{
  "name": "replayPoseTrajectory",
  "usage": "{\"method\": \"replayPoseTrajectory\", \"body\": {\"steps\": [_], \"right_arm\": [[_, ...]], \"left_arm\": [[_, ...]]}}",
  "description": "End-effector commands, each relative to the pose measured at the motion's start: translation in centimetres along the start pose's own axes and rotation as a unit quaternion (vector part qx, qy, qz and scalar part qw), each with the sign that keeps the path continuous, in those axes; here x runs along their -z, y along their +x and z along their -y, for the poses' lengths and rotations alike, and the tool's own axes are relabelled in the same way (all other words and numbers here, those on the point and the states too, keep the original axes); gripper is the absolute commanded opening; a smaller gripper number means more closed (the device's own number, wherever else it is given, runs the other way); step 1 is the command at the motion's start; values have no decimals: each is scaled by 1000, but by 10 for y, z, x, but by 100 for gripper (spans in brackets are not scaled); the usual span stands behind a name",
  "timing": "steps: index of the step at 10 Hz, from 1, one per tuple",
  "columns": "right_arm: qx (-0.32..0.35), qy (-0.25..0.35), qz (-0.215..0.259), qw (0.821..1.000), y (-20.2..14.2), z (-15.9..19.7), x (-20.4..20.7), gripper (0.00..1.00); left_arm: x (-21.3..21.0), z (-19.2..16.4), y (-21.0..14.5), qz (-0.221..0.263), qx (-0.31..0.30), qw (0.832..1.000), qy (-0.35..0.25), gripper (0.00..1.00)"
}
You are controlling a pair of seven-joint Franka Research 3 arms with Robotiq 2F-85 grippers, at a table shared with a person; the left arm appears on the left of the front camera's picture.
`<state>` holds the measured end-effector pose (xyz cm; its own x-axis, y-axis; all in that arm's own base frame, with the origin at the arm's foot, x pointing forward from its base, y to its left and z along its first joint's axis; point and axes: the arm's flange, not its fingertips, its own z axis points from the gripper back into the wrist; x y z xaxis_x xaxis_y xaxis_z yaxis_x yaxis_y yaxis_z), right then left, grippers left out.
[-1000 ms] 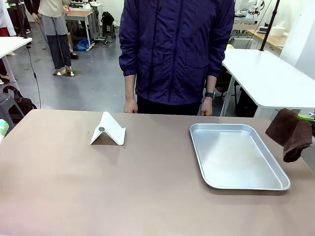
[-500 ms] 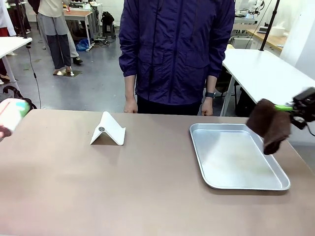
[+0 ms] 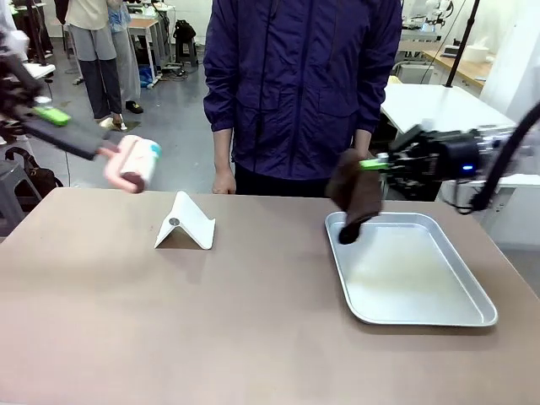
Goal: Clean the surface of the table.
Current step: Return the Lint Roller and towel to their original positions.
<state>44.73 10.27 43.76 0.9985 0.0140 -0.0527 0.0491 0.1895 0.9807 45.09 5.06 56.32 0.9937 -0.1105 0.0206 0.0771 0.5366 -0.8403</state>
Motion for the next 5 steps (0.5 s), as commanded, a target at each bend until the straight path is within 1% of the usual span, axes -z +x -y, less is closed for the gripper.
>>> {"method": "replayPoseTrajectory", "body": {"steps": [1,2,4,5], "right_arm": [[-21,-19,-34,999,15,4,51,8],[-14,-30,-44,998,23,9,76,8],[-4,-49,-53,997,38,24,114,8],[2,-57,-57,997,46,35,130,8]], "left_arm": [[29,21,30,9,-40,995,88,22],[42,31,42,-1,-38,993,110,22],[80,49,78,46,-60,981,177,22],[100,51,91,47,-67,976,203,22]]}}
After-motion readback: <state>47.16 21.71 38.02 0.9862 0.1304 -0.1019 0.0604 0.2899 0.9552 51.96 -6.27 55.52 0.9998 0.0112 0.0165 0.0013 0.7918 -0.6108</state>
